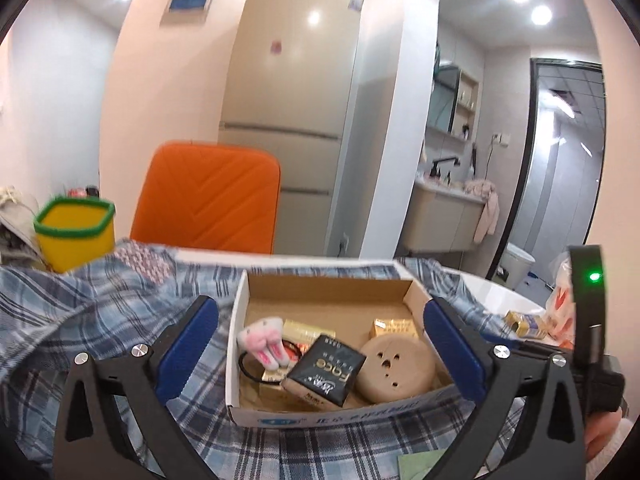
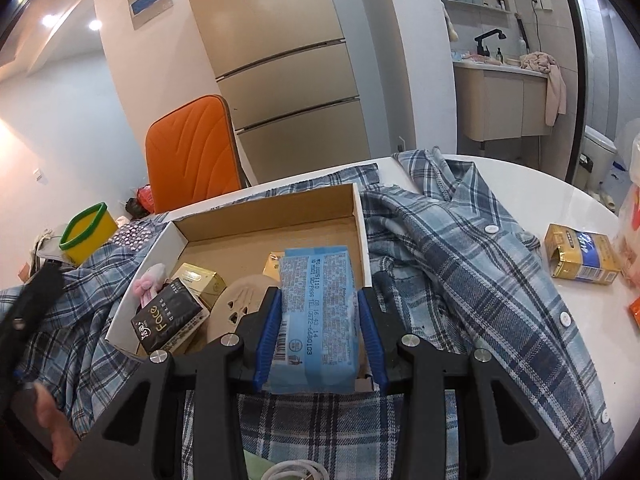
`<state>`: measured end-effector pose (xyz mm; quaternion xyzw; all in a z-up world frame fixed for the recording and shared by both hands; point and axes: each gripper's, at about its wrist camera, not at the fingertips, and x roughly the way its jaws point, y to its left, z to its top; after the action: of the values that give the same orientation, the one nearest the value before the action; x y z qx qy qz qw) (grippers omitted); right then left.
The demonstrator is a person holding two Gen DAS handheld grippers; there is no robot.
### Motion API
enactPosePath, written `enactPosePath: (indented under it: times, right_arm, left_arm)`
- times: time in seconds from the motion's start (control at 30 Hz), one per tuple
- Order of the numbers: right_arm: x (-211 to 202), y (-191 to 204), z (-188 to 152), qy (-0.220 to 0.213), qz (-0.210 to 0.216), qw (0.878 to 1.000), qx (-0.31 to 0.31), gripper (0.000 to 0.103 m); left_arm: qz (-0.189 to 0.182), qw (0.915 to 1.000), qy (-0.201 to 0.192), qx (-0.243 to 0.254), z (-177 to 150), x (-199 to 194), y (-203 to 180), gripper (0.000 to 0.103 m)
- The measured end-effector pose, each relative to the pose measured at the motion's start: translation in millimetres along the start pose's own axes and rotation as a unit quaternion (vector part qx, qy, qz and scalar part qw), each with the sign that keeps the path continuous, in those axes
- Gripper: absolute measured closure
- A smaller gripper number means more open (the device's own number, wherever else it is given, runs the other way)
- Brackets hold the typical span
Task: Organize soft objects
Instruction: 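Release the Face pack into the box with the left gripper while the right lowers the blue packet, then grasp the white coiled cable with the right gripper and lift it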
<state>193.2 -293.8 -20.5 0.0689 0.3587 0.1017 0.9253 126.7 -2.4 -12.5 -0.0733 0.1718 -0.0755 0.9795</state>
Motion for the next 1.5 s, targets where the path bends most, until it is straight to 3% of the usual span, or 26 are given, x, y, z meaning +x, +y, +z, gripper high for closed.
enactPosePath:
  times: [0.17, 0.23, 0.47, 0.53, 0.63, 0.77, 0.93, 1.07, 1.13, 1.27, 1.5]
  right_arm:
    - [1.8, -1.1, 0.0, 0.003, 0.003, 1.000, 0.002, 0.061]
    - [1.3, -2.3, 0.1, 0.000, -0.001, 1.000, 0.007, 0.046]
    - [-20.3, 4.1, 2.2, -0.046, -0.003, 0.999, -0.006, 0.046]
    - [-35.1, 7.6, 3.0, -0.070, -0.004, 0.997, -0.016, 0.046]
    - [-77.3, 10.0, 5.9, -0.144, -0.048, 0.988, -0.016, 0.046]
    - [-127.2, 13.4, 12.4, -0.184, -0.038, 0.982, -0.023, 0.044]
    - [-168.3, 21.3, -3.2, -0.195, -0.002, 0.981, -0.025, 0.042]
    - [-184.1, 35.6, -25.0, -0.202, 0.002, 0.977, -0.061, 0.036]
    - [-183.5, 43.9, -35.0, -0.182, 0.012, 0.980, -0.085, 0.034]
    - [-176.9, 56.8, -55.0, -0.164, 0.013, 0.982, -0.097, 0.034]
    - [-153.3, 54.4, -71.6, -0.125, -0.002, 0.987, -0.097, 0.034]
  left_arm:
    - [0.002, 0.9997, -0.021, 0.015, 1.1, -7.0, -4.2, 0.001]
    - [0.005, 0.9996, -0.021, 0.016, 1.4, -6.6, -4.1, 0.001]
    - [0.006, 0.9988, -0.044, 0.022, 0.5, -16.8, -8.3, 0.001]
    - [0.014, 0.9975, -0.063, 0.027, 1.2, -25.3, -10.3, 0.001]
    - [0.015, 0.9949, -0.087, 0.050, 14.1, -44.9, -13.3, 0.001]
    - [0.014, 0.9903, -0.124, 0.061, 31.8, -80.2, -12.7, 0.001]
    - [0.031, 0.9873, -0.144, 0.059, 29.0, -116.6, -13.7, 0.001]
    - [0.041, 0.9844, -0.146, 0.089, 9.8, -135.4, -23.0, 0.001]
    - [0.057, 0.9844, -0.138, 0.094, -3.5, -137.7, -26.3, 0.001]
    - [0.050, 0.9855, -0.117, 0.113, -29.7, -132.4, -31.4, 0.001]
    - [0.036, 0.9913, -0.097, 0.082, -27.1, -125.7, -19.9, 0.001]
